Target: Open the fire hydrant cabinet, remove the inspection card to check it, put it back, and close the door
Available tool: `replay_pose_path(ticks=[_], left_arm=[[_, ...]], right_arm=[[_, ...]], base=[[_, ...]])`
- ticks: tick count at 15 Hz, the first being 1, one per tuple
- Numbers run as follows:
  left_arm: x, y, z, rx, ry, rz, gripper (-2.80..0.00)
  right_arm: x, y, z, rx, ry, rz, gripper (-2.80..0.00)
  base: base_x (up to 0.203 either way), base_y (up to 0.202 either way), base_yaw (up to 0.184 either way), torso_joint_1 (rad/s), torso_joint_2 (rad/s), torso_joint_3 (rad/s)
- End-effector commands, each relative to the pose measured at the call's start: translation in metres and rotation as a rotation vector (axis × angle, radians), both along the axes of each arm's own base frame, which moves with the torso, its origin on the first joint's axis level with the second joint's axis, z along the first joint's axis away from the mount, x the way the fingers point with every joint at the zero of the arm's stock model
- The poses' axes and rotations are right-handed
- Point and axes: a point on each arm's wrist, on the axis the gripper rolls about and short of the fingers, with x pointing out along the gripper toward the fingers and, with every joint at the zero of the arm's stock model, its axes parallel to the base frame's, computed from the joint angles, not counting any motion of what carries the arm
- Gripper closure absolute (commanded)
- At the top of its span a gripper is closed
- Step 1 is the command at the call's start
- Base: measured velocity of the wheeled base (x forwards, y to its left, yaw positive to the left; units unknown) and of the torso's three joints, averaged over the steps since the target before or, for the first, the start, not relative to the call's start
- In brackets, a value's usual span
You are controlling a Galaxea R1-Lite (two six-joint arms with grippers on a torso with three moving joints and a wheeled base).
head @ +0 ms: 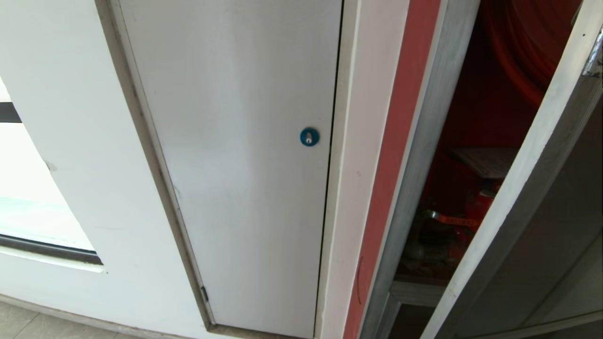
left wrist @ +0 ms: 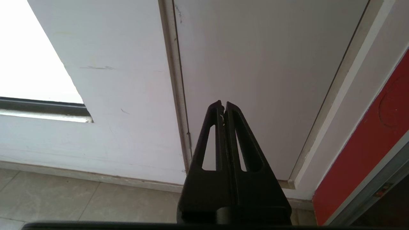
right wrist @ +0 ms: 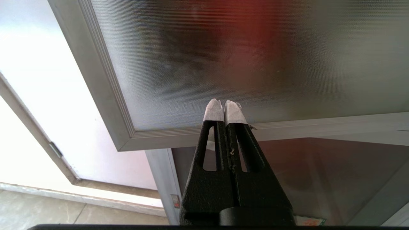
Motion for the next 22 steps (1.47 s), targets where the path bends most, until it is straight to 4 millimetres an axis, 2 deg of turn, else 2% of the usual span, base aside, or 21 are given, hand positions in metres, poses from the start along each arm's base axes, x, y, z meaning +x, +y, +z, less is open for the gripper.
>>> replay_pose_path(ticks=[1, 22], left_arm=[[0.0001, 0.0000, 0.0001, 0.000, 0.001, 0.000, 0.00], [0.0001, 0.0000, 0.0001, 0.000, 0.001, 0.000, 0.00]], right_arm=[[0.0002, 0.0000, -0.0004, 0.001, 0.003, 0.000, 0.00], [0.0002, -0.0002, -0.0004, 0.006, 0.003, -0.008, 0.00]], base=[[0.000, 0.000, 0.000, 0.000, 0.00, 0.000], [0.000, 0.000, 0.000, 0.000, 0.00, 0.000]])
